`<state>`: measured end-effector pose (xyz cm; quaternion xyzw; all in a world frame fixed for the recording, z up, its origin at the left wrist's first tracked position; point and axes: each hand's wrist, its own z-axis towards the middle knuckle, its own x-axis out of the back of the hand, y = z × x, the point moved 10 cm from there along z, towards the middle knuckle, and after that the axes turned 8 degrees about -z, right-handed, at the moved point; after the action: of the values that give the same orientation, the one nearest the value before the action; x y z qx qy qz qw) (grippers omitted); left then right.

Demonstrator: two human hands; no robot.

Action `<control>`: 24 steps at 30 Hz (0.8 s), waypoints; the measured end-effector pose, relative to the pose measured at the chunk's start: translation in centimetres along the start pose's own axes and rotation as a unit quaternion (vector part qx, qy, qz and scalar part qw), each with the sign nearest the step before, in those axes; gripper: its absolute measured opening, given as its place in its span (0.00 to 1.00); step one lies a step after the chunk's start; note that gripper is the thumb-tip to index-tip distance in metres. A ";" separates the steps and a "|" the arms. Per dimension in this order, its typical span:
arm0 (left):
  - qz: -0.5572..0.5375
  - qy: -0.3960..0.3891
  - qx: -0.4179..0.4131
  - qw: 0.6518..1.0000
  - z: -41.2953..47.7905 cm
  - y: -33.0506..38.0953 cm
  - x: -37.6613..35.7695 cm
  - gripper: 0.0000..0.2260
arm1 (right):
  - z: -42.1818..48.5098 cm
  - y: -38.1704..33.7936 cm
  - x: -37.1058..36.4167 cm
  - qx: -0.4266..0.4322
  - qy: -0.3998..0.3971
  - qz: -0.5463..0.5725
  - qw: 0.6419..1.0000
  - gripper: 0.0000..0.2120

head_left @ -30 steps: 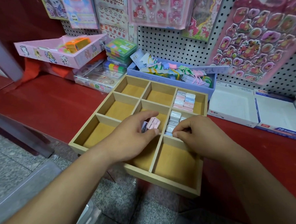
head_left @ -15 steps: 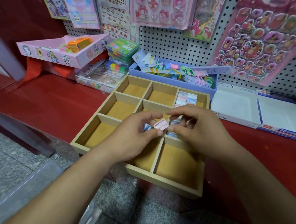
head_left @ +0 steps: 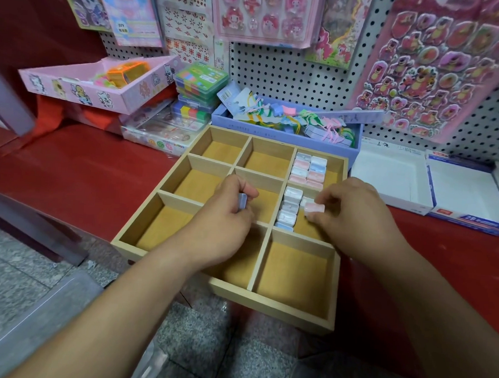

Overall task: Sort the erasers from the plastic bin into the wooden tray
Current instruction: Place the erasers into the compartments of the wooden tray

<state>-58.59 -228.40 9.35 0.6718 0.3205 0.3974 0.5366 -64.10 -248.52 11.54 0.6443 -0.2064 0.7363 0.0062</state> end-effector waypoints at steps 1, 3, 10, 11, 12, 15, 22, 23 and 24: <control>0.009 -0.003 -0.001 1.000 0.0 0.0 -0.1 0.14 | 0.1 -0.1 -0.2 -0.001 -0.003 -0.007 1.000 0.11; 0.022 -0.008 -0.005 1.000 0.1 -0.1 -0.1 0.15 | 0.3 -0.5 -0.4 -0.001 -0.005 -0.018 1.000 0.12; -0.061 -0.001 -0.041 0.997 0.5 0.4 -0.4 0.14 | 0.5 -0.5 -0.9 -0.020 -0.001 -0.041 0.999 0.09; -0.069 0.003 -0.044 0.997 0.6 0.6 -0.3 0.13 | 0.6 -0.5 -0.9 -0.020 -0.001 -0.049 0.999 0.10; -0.078 0.008 -0.043 0.996 0.6 0.5 -0.2 0.11 | 0.6 -0.6 -1.0 -0.019 -0.001 -0.058 0.998 0.11; -0.080 0.020 -0.046 0.995 0.6 0.5 -0.1 0.08 | 0.7 -0.6 -1.1 -0.025 -0.004 -0.091 0.996 0.12; -0.058 0.031 -0.050 0.997 0.5 0.6 0.1 0.11 | 0.7 -0.8 -1.1 -0.015 -0.025 -0.068 0.997 0.07; -0.051 0.029 -0.050 0.997 0.5 0.5 0.2 0.12 | 0.6 -0.7 -1.0 -0.011 -0.026 -0.031 0.999 0.06; -0.047 0.028 -0.049 0.997 0.5 0.5 0.2 0.13 | 0.4 -0.7 -0.8 -0.004 -0.026 0.021 0.999 0.05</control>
<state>-58.06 -228.58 9.79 0.6174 0.3474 0.4055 0.5776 -63.35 -247.77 11.02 0.6584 -0.2230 0.7188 -0.0118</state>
